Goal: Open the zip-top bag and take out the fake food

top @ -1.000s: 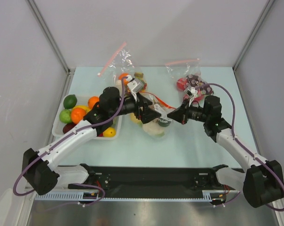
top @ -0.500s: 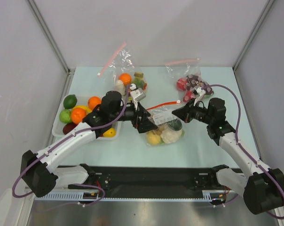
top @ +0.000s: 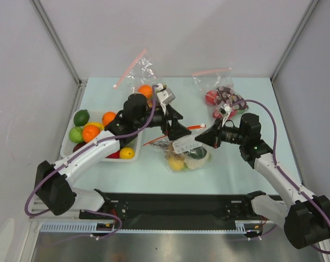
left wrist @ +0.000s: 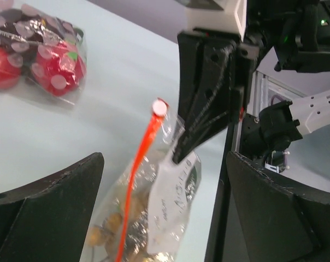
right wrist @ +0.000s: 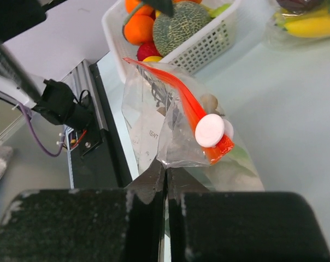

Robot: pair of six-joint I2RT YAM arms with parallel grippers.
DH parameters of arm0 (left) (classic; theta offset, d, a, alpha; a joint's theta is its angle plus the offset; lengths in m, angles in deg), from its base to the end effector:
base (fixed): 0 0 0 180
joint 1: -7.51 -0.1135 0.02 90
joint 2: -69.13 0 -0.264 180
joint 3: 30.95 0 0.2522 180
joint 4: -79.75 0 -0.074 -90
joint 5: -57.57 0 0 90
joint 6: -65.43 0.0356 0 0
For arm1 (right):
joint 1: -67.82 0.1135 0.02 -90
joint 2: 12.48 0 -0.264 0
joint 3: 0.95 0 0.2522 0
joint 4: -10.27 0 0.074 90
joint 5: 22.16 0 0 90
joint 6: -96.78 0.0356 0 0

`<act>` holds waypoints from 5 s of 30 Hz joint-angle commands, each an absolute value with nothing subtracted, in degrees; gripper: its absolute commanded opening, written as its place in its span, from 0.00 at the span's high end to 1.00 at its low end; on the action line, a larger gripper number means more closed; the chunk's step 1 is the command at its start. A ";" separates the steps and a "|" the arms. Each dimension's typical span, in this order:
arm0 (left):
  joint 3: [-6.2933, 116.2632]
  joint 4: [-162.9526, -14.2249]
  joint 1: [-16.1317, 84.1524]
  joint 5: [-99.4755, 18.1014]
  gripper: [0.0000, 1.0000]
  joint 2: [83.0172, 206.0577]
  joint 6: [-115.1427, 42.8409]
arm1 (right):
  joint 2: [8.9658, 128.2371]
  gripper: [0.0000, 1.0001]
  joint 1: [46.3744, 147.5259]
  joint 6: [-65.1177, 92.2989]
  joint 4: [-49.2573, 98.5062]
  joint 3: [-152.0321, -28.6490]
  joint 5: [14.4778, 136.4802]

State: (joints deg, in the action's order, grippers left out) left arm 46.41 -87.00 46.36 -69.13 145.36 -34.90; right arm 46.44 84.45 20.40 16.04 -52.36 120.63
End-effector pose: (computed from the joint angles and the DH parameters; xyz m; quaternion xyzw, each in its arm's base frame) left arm 0.2277 -0.2108 0.3534 0.3736 0.6668 -0.4709 0.4406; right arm 0.2091 0.0921 0.2847 -0.2942 0.6949 0.4816 0.4457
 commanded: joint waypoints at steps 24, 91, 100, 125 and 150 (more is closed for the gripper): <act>52.07 -109.86 44.86 -92.98 0.17 162.12 -51.82 | 47.72 1.00 87.86 12.58 26.32 -59.79 126.28; 48.47 -105.65 47.86 -90.79 1.00 159.75 -51.64 | 46.85 1.00 87.51 9.94 30.71 -60.41 120.41; 47.95 -101.34 47.50 -90.96 1.00 157.99 -48.48 | 42.55 1.00 84.18 11.34 29.22 -59.18 113.11; 49.52 -99.75 47.41 -89.91 1.00 156.76 -48.13 | 43.86 0.67 87.77 11.17 25.96 -58.13 120.13; 47.42 -92.20 44.08 -85.95 1.00 153.95 -42.15 | 36.65 1.00 81.80 15.66 16.99 -52.50 113.02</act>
State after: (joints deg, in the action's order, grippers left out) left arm 47.74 -94.76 45.44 -86.27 156.57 -45.13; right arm 38.09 83.05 15.20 20.35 -52.01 115.69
